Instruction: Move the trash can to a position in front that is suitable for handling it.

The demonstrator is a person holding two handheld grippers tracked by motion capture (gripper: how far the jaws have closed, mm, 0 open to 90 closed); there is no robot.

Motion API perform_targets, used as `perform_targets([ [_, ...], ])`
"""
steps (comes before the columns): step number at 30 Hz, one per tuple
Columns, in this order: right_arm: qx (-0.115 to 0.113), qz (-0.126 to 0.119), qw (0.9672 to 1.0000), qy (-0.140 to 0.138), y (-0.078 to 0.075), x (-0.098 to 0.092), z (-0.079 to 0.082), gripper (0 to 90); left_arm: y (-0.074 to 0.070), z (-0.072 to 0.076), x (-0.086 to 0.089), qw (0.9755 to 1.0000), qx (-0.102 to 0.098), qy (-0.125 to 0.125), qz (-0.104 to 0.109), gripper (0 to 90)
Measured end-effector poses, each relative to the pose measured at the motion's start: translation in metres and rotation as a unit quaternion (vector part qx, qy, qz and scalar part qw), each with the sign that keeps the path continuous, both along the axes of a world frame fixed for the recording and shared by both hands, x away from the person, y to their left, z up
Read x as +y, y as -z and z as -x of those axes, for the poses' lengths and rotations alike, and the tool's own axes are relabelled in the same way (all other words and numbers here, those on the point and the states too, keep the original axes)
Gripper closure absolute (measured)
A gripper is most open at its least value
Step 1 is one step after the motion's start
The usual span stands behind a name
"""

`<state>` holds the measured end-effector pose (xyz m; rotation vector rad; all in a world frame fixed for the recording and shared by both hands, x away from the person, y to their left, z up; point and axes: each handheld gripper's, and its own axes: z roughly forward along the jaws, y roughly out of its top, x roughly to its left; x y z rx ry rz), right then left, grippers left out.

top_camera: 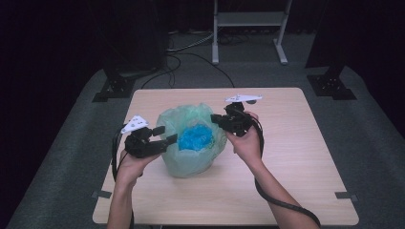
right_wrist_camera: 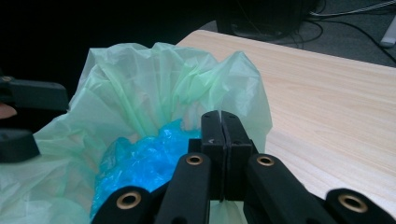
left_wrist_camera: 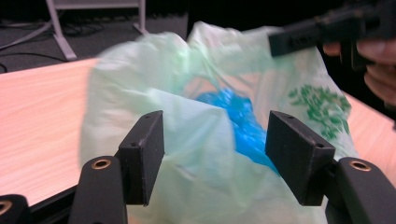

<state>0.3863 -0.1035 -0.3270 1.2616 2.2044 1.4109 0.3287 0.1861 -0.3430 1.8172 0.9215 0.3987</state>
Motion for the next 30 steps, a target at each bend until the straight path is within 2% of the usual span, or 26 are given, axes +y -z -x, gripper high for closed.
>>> perform_targets([
  [2, 0.001, 0.0, 1.0, -0.003, 0.0, 0.001, 0.001, 90.0, 0.002, -0.001, -0.007, 0.9996, -0.006, -0.01, -0.026, 40.3],
  [4, 0.001, 0.0, 1.0, -0.005, 0.0, 0.003, 0.001, 90.0, 0.006, -0.001, -0.013, 0.9989, -0.017, -0.012, -0.042, 56.0],
  [6, 0.002, 0.0, 1.0, -0.008, 0.001, 0.004, 0.001, 90.0, 0.01, -0.001, -0.018, 0.9956, -0.037, -0.037, -0.078, 70.4],
  [7, 0.003, -0.001, 1.0, -0.008, 0.001, 0.005, 0.001, 90.0, 0.012, -0.001, -0.019, 0.9947, -0.046, -0.041, -0.083, 76.6],
  [9, 0.004, -0.002, 0.9999, -0.011, 0.0, 0.006, 0.001, 90.0, 0.013, -0.001, -0.019, 0.9938, -0.059, -0.049, -0.08, 85.9],
  [10, 0.005, -0.005, 0.9999, -0.014, 0.0, 0.008, 0.001, 90.0, 0.014, -0.001, -0.017, 0.9939, -0.069, -0.052, -0.068, 89.6],
  [11, 0.005, -0.005, 0.9999, -0.014, 0.0, 0.008, 0.001, 90.0, 0.014, -0.001, -0.017, 0.9939, -0.069, -0.052, -0.068, 89.8],
  [13, 0.009, -0.007, 0.9998, -0.017, -0.001, 0.009, 0.001, 90.0, 0.014, -0.002, -0.014, 0.9949, -0.074, -0.051, -0.045, 89.9],
  [15, 0.01, -0.01, 0.9997, -0.02, -0.001, 0.01, 0.0, 90.0, 0.014, -0.002, -0.01, 0.9965, -0.073, -0.041, -0.007, 89.9],
  [17, 0.012, -0.016, 0.9995, -0.024, -0.003, 0.011, 0.0, 90.0, 0.014, -0.003, -0.007, 0.9967, -0.072, -0.023, 0.031, 89.9],
  [19, 0.015, -0.021, 0.9993, -0.028, -0.005, 0.013, 0.0, 90.0, 0.013, -0.002, -0.006, 0.9959, -0.067, -0.005, 0.06, 89.8],
  [21, 0.022, -0.036, 0.9982, -0.042, -0.008, 0.016, 0.002, 90.0, 0.012, -0.001, -0.009, 0.9935, -0.065, 0.022, 0.09, 89.7],
  [26, 0.027, -0.047, 0.9968, -0.059, -0.013, 0.024, 0.004, 90.0, 0.012, 0.001, -0.019, 0.9915, -0.068, 0.042, 0.103, 89.8],
  [28, 0.036, -0.062, 0.9946, -0.075, -0.014, 0.029, 0.005, 90.0, 0.014, 0.002, -0.028, 0.9907, -0.065, 0.055, 0.106, 89.8],
  [30, 0.039, -0.065, 0.9939, -0.08, -0.015, 0.03, 0.006, 90.0, 0.015, 0.002, -0.031, 0.9908, -0.063, 0.06, 0.103, 89.8],
])
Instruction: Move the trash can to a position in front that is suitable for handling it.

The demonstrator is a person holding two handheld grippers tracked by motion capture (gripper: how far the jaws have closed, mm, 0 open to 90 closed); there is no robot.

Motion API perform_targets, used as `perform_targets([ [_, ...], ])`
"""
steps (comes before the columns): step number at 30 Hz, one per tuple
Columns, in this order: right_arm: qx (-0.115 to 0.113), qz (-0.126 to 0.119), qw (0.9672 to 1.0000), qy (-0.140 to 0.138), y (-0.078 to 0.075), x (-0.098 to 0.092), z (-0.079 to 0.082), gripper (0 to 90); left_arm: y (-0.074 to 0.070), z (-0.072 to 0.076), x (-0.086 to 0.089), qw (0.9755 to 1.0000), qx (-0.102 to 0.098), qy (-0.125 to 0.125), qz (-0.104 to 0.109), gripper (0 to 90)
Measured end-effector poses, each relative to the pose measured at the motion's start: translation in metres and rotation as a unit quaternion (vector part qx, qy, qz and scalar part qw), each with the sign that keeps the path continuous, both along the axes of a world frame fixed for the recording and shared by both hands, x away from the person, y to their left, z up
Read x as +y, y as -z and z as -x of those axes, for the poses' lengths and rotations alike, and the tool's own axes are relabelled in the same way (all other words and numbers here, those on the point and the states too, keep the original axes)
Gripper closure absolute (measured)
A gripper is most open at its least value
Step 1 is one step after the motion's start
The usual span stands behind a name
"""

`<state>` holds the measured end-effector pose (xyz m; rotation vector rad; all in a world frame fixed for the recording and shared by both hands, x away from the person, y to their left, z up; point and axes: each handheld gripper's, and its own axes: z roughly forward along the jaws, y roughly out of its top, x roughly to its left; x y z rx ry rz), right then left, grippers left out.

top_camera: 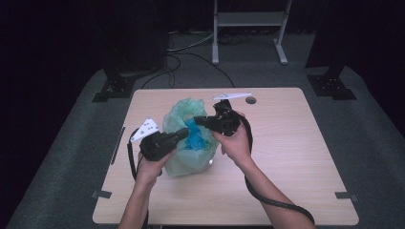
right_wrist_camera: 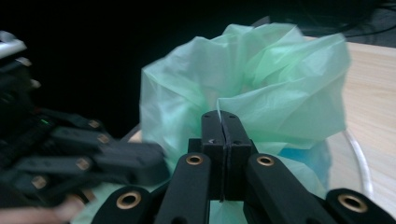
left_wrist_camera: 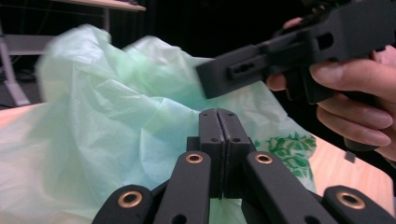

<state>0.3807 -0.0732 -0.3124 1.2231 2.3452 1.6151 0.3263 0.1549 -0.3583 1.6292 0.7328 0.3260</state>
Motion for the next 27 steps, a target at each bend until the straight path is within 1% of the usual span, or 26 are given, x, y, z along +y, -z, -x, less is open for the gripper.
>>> perform_targets([
  [3, 0.005, -0.005, 0.9999, -0.01, 0.001, 0.004, 0.0, 90.0, 0.003, 0.0, -0.008, 0.9999, 0.004, 0.01, -0.004, 89.8],
  [6, 0.017, -0.012, 0.9997, -0.015, 0.004, 0.006, -0.003, 90.0, 0.005, 0.0, -0.012, 0.9998, 0.006, 0.016, -0.007, 89.7],
  [7, 0.025, -0.015, 0.9994, -0.018, 0.006, 0.006, -0.004, 90.0, 0.005, 0.0, -0.012, 0.9998, 0.005, 0.016, -0.007, 89.7],
  [10, 0.03, -0.014, 0.9992, -0.022, 0.007, 0.007, -0.005, 90.0, 0.006, 0.0, -0.013, 0.9998, 0.005, 0.017, -0.007, 89.7],
  [11, 0.036, -0.02, 0.9988, -0.027, 0.008, 0.008, -0.005, 90.0, 0.006, 0.0, -0.013, 0.9998, 0.005, 0.018, -0.007, 89.7],
  [12, 0.036, -0.02, 0.9988, -0.027, 0.008, 0.008, -0.005, 90.0, 0.006, 0.0, -0.013, 0.9998, 0.005, 0.019, -0.007, 89.7],
  [13, 0.04, -0.027, 0.9984, -0.03, 0.008, 0.009, -0.005, 90.0, 0.006, 0.0, -0.013, 0.9998, 0.005, 0.019, -0.006, 89.7],
  [14, 0.04, -0.027, 0.9984, -0.03, 0.008, 0.009, -0.005, 90.0, 0.006, 0.0, -0.013, 0.9998, 0.005, 0.019, -0.005, 89.7],
  [20, 0.054, -0.042, 0.9965, -0.048, 0.01, 0.01, -0.007, 90.0, 0.006, -0.001, -0.012, 0.9998, 0.006, 0.02, -0.003, 89.6],
  [22, 0.066, -0.052, 0.995, -0.054, 0.012, 0.009, -0.009, 90.0, 0.007, -0.001, -0.013, 0.9998, 0.007, 0.021, -0.003, 89.5],
  [25, 0.083, -0.075, 0.9918, -0.063, 0.015, 0.007, -0.013, 86.5, 0.007, -0.001, -0.013, 0.9997, 0.007, 0.021, -0.002, 89.5],
  [27, 0.091, -0.085, 0.9902, -0.064, 0.017, 0.005, -0.014, 84.8, 0.007, -0.001, -0.013, 0.9997, 0.008, 0.021, -0.001, 89.5],
])
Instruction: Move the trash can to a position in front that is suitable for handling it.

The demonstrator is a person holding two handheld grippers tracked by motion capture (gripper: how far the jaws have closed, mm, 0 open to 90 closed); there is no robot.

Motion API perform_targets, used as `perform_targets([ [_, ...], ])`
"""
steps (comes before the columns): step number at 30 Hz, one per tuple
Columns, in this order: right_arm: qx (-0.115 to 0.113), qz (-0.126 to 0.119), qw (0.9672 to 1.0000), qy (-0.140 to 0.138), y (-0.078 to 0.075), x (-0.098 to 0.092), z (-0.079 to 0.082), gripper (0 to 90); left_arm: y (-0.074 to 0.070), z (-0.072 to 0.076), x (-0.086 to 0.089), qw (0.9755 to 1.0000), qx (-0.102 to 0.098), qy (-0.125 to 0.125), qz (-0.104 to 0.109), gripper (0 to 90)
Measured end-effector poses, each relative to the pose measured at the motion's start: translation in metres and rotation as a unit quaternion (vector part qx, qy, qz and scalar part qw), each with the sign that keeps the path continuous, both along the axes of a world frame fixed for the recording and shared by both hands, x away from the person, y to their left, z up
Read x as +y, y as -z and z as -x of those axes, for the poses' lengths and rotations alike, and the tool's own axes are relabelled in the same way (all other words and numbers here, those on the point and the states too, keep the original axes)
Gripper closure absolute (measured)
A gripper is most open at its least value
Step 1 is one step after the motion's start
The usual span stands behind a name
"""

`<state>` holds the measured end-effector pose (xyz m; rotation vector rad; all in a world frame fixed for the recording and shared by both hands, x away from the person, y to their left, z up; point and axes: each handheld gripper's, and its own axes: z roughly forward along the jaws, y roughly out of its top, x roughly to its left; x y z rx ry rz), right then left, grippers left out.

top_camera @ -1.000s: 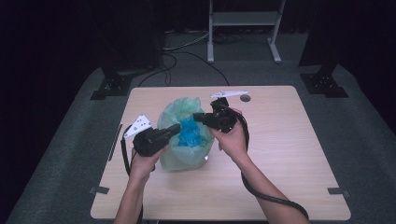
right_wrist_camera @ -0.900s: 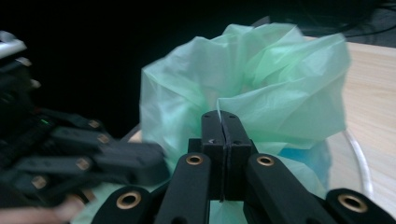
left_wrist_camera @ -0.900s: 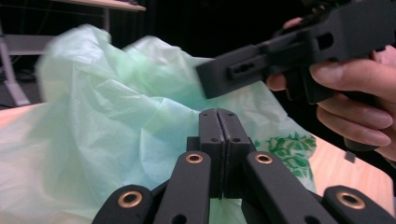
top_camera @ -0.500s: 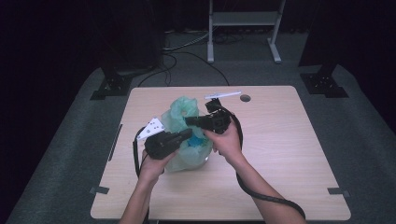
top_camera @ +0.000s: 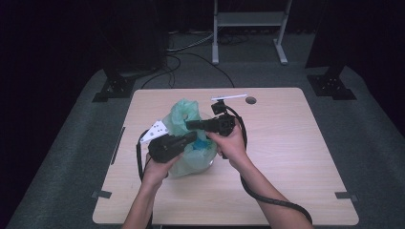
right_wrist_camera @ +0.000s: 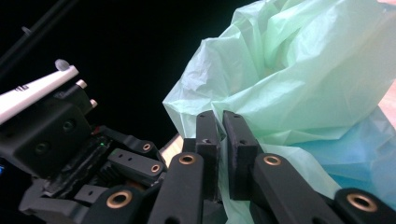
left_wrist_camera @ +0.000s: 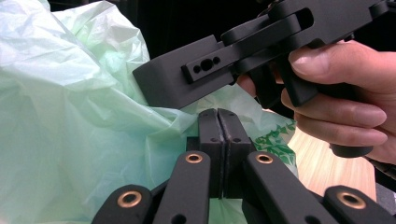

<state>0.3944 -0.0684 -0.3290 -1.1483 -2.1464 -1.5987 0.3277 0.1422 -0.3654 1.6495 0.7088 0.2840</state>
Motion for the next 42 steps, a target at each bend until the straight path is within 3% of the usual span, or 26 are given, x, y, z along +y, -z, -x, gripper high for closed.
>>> perform_targets([
  [5, 0.02, -0.029, 0.9993, -0.01, 0.003, -0.003, -0.003, 77.4, 0.0, 0.0, 0.0, 1.0, 0.001, 0.001, 0.002, 89.5],
  [8, 0.018, -0.024, 0.9995, -0.013, 0.002, -0.001, -0.002, 74.2, 0.0, 0.0, -0.001, 1.0, 0.001, 0.002, 0.001, 89.4],
  [17, -0.018, 0.055, 0.9983, -0.011, -0.003, 0.017, 0.001, 72.7, 0.0, 0.0, -0.002, 1.0, 0.002, 0.003, -0.002, 89.3],
  [20, -0.019, 0.088, 0.9959, 0.0, -0.003, 0.021, -0.002, 85.5, 0.0, 0.0, -0.002, 1.0, 0.002, 0.005, -0.004, 88.9],
  [24, -0.018, 0.101, 0.9947, 0.008, -0.002, 0.022, -0.005, 90.0, -0.001, 0.001, -0.001, 1.0, 0.0, 0.004, -0.004, 87.7],
  [31, -0.019, 0.097, 0.9948, 0.026, 0.001, 0.014, -0.008, 90.0, -0.006, 0.0, 0.008, 1.0, 0.002, -0.006, 0.006, 74.5],
  [42, -0.01, 0.07, 0.9966, 0.042, 0.003, 0.0, -0.01, 90.0, -0.015, 0.0, 0.035, 0.9985, -0.001, -0.039, 0.039, 63.0],
])
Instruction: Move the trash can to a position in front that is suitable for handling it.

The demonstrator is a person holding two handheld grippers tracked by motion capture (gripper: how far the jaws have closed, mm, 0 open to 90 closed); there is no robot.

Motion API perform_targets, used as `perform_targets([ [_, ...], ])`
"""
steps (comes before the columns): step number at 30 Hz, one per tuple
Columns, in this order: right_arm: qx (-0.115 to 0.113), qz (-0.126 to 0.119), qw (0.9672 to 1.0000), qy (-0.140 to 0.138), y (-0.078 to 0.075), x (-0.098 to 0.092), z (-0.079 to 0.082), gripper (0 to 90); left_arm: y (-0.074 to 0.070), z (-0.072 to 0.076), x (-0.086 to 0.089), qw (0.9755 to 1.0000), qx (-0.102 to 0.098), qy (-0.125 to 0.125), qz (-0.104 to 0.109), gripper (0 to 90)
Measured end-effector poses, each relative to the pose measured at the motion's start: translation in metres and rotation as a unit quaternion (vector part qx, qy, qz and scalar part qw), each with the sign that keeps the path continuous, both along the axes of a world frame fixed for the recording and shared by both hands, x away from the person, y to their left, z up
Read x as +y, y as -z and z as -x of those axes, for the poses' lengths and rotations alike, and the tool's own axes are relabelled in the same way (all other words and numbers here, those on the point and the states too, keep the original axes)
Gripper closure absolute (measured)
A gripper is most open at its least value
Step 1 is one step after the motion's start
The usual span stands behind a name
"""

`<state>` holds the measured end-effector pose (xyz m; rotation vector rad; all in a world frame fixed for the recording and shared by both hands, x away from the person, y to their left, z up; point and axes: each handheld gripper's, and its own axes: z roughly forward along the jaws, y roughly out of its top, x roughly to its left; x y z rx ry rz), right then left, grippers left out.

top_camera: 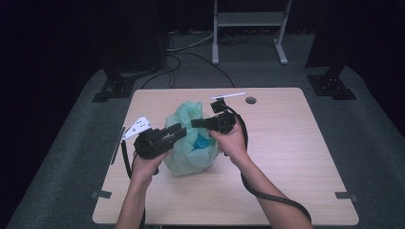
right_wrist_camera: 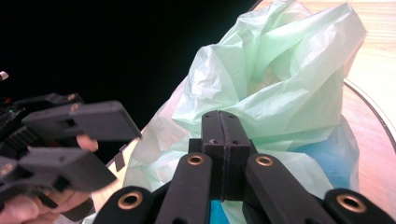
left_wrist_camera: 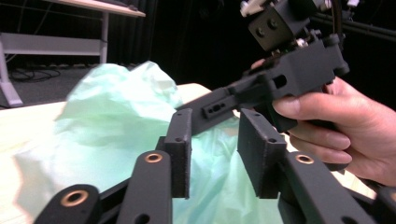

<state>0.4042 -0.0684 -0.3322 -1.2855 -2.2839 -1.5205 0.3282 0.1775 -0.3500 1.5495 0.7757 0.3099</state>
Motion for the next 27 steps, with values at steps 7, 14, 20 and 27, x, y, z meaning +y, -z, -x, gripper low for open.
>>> perform_targets([
  [7, -0.003, -0.017, 0.9998, 0.004, -0.004, -0.005, 0.001, 90.0, 0.0, -0.004, 0.014, 0.9994, 0.011, -0.031, 0.01, 50.1],
  [14, -0.009, -0.034, 0.9994, 0.002, -0.012, -0.01, 0.003, 90.0, 0.001, -0.007, 0.026, 0.9977, 0.015, -0.065, 0.017, 37.2],
  [20, -0.016, -0.046, 0.9988, 0.001, -0.021, -0.014, 0.005, 90.0, 0.002, -0.009, 0.032, 0.9963, 0.02, -0.081, 0.022, 31.1],
  [27, -0.027, -0.059, 0.9979, 0.003, -0.034, -0.02, 0.008, 90.0, 0.002, -0.01, 0.039, 0.9947, 0.026, -0.096, 0.028, 25.2],
])
